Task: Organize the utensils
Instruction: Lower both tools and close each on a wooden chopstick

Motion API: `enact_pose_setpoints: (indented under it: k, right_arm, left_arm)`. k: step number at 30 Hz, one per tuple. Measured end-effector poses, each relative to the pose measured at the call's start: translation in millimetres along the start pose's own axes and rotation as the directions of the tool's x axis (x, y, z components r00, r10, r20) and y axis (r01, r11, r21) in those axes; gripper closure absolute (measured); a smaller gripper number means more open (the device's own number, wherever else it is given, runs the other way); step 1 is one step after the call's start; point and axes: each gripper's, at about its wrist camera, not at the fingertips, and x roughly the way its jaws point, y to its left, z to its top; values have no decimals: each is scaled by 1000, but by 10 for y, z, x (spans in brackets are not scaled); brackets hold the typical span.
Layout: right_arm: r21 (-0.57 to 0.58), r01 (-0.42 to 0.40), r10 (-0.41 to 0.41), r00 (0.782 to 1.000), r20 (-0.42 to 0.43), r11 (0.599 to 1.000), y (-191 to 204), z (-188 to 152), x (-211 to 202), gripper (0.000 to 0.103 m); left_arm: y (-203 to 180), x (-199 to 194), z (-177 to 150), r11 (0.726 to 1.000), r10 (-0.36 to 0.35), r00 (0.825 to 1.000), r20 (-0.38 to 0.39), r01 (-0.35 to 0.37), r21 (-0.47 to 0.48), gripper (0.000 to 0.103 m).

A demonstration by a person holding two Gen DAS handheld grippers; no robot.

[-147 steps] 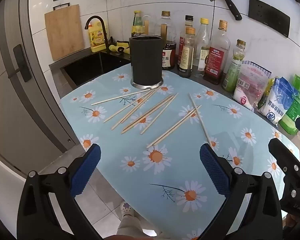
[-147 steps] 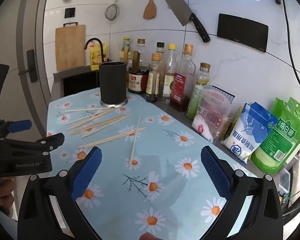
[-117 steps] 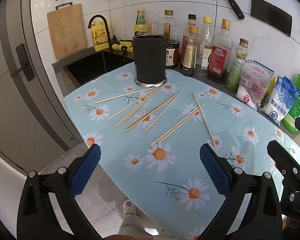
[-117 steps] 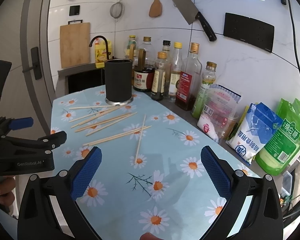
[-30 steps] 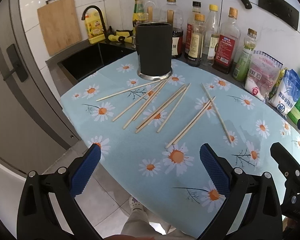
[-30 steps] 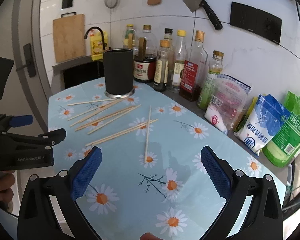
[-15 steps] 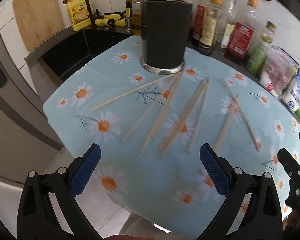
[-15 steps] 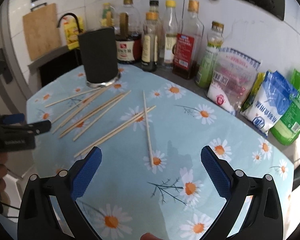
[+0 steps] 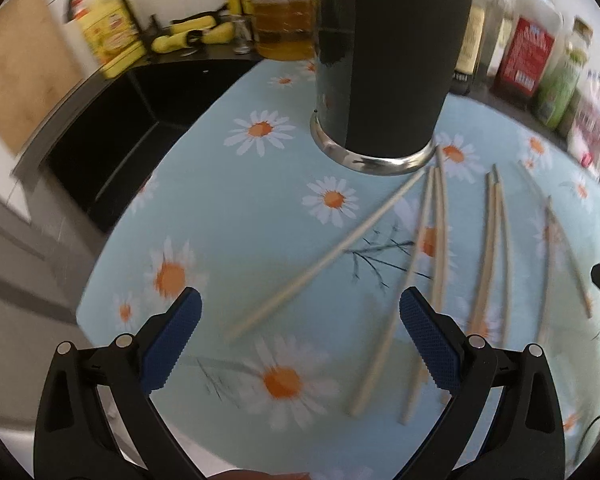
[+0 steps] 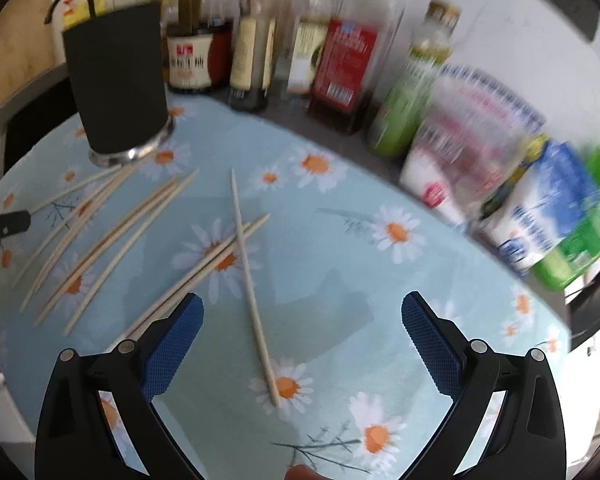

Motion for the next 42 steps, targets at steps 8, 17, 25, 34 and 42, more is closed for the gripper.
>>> enact_pose_setpoints:
  k: [8, 17, 25, 34, 42]
  right_arm:
    - [23, 2, 0, 996, -94, 1000, -64, 75, 327, 8]
    - [91, -127, 141, 976, -167, 988, -250, 143, 605, 7]
    - [97, -146, 160, 974, -158, 985, -282, 149, 652, 6]
    - [90, -140, 153, 976, -158, 986, -248, 170, 654, 13]
    - [-68, -260, 248, 957, -148, 963, 40, 264, 523, 98]
  left_arm:
    - [12, 360, 251, 992, -45, 994, -95, 56, 112, 6]
    - [33, 551, 405, 960, -175, 973, -149, 202, 196, 4]
    - [19, 572, 398, 935, -224, 972, -74, 236, 266, 4]
    - [-12, 487, 371, 925, -242, 968, -71, 252, 285, 18]
    - [-331, 302, 312, 861, -305, 942, -139, 335, 382, 98]
